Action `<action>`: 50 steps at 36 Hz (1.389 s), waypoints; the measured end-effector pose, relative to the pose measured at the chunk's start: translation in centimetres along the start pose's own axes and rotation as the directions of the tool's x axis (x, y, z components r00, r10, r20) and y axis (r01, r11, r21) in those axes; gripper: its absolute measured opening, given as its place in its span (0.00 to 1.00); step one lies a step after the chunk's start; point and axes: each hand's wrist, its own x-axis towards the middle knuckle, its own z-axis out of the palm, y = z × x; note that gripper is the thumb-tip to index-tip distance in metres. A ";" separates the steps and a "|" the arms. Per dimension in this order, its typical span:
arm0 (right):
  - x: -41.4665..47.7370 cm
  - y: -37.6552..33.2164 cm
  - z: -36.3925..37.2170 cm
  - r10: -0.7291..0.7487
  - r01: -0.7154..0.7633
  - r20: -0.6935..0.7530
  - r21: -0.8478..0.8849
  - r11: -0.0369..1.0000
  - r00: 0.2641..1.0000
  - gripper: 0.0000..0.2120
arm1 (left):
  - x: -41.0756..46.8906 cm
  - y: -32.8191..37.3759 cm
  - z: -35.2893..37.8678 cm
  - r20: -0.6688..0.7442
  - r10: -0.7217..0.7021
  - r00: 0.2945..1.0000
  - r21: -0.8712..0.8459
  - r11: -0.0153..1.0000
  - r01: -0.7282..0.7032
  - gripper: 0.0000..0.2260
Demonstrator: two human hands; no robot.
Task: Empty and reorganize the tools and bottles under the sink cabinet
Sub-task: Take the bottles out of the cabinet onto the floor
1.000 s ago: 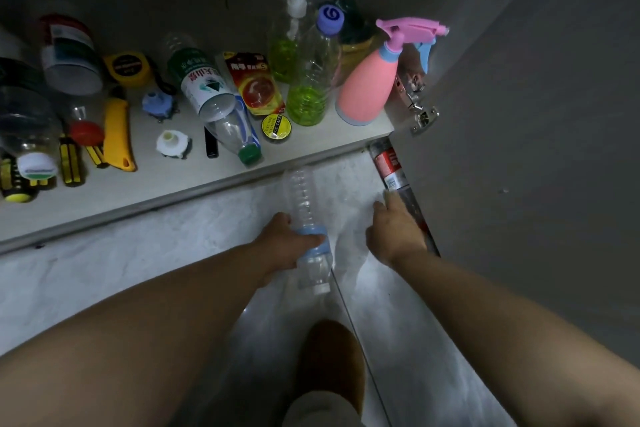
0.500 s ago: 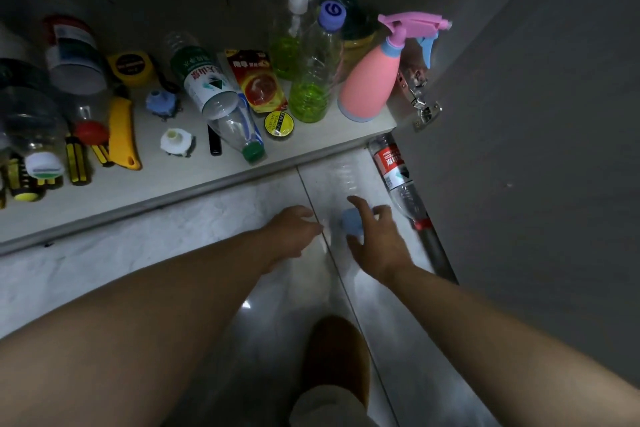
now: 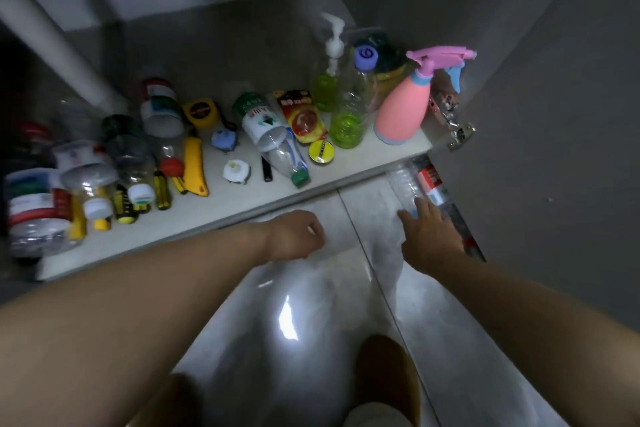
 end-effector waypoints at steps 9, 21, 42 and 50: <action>-1.6 -7.0 -8.7 -0.401 0.427 -0.147 0.316 0.847 0.904 0.10 | -7.5 -1.4 -8.8 -0.180 0.126 0.976 0.440 0.898 -0.034 0.11; 3.9 -18.6 -14.8 -0.228 0.326 -0.350 0.252 0.911 0.909 0.34 | -8.1 -11.1 -16.8 -0.773 -0.093 0.628 0.138 0.941 0.309 0.18; 7.3 -23.4 -13.8 0.004 0.146 -0.366 0.379 0.914 0.930 0.36 | -3.4 -12.9 -18.7 -0.769 -0.228 0.597 -0.037 0.949 0.314 0.35; 1.0 -17.1 -13.7 -0.188 0.382 -0.354 0.626 0.680 0.916 0.28 | -7.3 -11.2 -15.6 -0.816 -0.182 0.548 -0.121 0.982 0.146 0.39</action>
